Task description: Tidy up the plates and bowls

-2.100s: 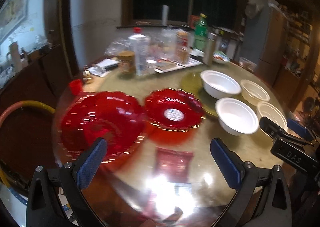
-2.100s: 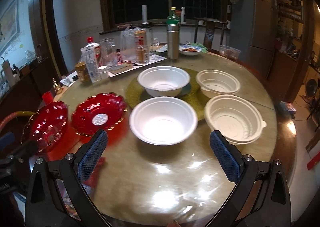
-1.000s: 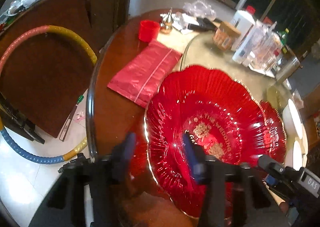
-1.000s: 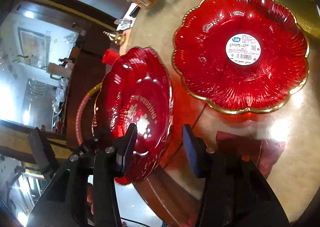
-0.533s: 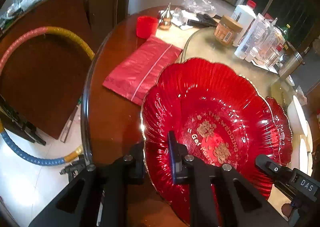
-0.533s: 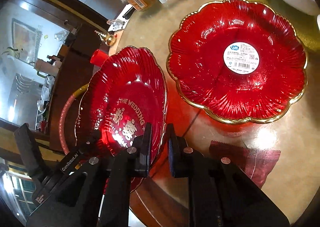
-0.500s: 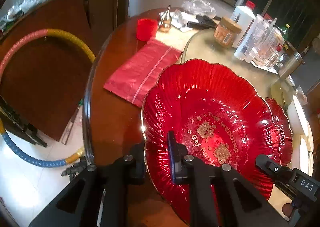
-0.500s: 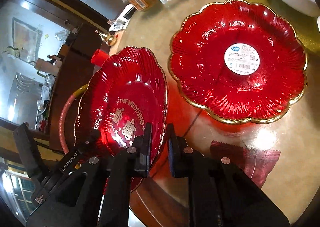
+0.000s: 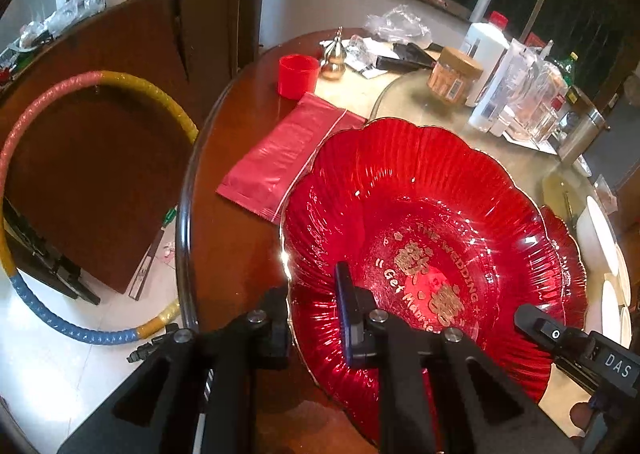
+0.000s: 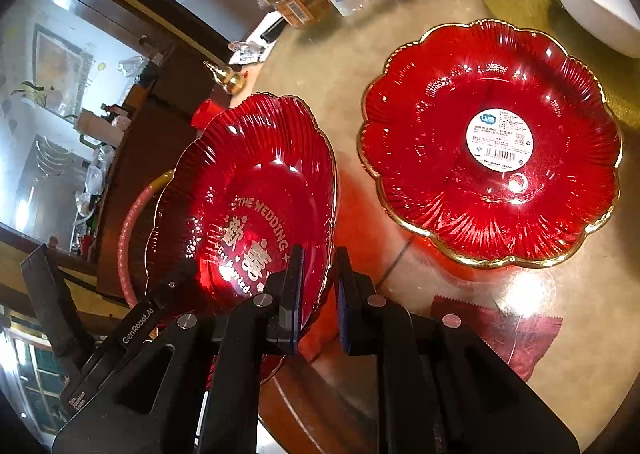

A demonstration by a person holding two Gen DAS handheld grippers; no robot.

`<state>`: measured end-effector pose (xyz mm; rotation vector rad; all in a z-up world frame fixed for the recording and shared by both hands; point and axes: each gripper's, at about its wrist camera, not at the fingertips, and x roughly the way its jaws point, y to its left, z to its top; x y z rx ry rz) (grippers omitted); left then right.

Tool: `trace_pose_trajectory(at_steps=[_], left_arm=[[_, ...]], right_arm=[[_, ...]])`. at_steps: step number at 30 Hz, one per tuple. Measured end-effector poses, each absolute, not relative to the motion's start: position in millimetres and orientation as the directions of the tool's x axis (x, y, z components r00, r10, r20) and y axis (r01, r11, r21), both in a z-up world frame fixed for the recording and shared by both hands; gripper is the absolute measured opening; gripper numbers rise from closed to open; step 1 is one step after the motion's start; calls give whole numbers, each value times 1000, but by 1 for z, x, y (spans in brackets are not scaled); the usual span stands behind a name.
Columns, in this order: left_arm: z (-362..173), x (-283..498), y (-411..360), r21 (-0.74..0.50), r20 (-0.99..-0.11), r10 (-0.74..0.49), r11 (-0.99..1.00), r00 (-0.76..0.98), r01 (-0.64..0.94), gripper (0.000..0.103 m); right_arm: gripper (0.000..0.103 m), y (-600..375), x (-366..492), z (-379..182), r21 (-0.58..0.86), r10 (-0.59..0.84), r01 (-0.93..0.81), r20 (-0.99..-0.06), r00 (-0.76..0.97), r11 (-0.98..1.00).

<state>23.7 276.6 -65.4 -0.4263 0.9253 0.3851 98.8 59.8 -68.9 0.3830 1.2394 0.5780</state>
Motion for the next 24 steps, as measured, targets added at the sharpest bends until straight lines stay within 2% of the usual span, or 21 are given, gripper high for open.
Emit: trace_pose_trajectory(at_steps=[4, 6, 7, 8, 10, 17, 22, 24], left_arm=[[-73, 28, 276, -176, -838, 132, 853, 529, -492, 18], [-76, 30, 274, -170, -845, 126, 859, 520, -483, 25], [-77, 30, 273, -163, -848, 125, 863, 515, -478, 43], [-76, 30, 273, -156, -849, 131, 864, 512, -479, 66], [-72, 26, 272, -154, -836, 148, 861, 528, -485, 82], [-53, 3, 289, -173, -809, 192, 825, 555, -538, 82], [-14, -15, 293, -216, -735, 239, 804, 634, -554, 84], [9, -12, 282, -218, -693, 238, 831, 680, -512, 86]], right_arm=[[18, 58, 103, -74, 595, 621, -178, -763, 181, 784], [20, 56, 103, -74, 604, 628, -174, -759, 171, 778], [33, 55, 103, -74, 610, 633, -171, -756, 169, 774], [58, 53, 102, -73, 614, 636, -168, -752, 172, 771], [76, 46, 99, -67, 618, 641, -170, -741, 200, 767], [76, -7, 88, -48, 673, 684, -148, -680, 265, 725], [77, -81, 80, -56, 807, 748, 17, -554, 366, 590], [80, -102, 79, -61, 827, 743, 79, -539, 398, 557]])
